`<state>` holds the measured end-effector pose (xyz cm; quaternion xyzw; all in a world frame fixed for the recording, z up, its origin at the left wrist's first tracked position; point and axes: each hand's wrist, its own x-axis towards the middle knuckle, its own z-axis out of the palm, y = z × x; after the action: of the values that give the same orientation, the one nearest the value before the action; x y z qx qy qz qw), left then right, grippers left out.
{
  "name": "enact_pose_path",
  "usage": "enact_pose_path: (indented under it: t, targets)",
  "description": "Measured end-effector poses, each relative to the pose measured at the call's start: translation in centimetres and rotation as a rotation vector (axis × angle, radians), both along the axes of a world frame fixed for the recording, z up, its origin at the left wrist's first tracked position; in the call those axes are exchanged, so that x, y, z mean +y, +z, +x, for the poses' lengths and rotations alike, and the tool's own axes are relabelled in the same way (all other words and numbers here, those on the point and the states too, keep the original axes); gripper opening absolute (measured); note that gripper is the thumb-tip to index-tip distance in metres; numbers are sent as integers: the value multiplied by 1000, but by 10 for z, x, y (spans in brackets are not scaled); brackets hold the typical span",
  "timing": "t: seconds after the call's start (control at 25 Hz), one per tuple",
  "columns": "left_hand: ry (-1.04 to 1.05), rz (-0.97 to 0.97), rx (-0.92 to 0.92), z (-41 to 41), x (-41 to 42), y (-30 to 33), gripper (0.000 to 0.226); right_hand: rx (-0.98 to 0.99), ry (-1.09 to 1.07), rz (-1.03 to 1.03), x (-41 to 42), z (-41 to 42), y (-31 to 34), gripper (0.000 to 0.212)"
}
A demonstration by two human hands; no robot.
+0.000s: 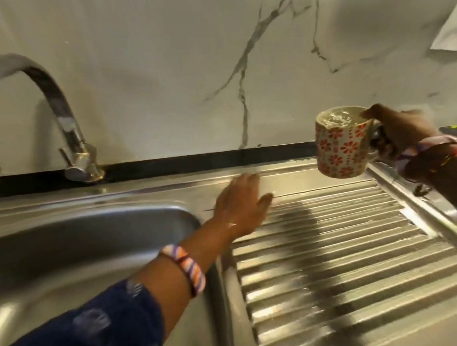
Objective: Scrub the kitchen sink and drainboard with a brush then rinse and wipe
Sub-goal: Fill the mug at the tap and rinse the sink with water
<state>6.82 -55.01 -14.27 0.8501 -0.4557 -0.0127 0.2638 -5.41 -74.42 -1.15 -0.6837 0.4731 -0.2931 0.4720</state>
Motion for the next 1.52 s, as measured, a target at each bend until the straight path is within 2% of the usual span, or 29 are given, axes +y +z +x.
enact_pose_path:
  t: [0.16,0.28,0.36,0.52,0.64,0.84,1.04,1.2,1.52]
  targets:
    - [-216,358,25,-22,-90,3,64,130,-42,-94,-34,-20,-4,27]
    - [-203,445,97,-20,-122,-17,67,249,28,-190,-38,-18,-9,27]
    - [-181,450,68,-11,-119,-28,64,302,113,-231,-33,-10,-13,27]
    - [-114,380,-96,10,-77,-42,61,341,321,-249,-7,16,-21,28]
    - [42,331,-76,21,-30,-42,63,338,478,-261,22,43,-28,32]
    - [189,488,-30,14,50,-37,61,347,700,-281,70,65,-34,35]
    - [158,449,36,-42,76,-40,64,483,898,-372,104,49,-31,34]
    - [113,407,82,-90,94,-48,71,578,985,-408,128,5,-19,30]
    - [-69,483,222,-167,152,-38,79,761,961,-420,180,-95,-11,34]
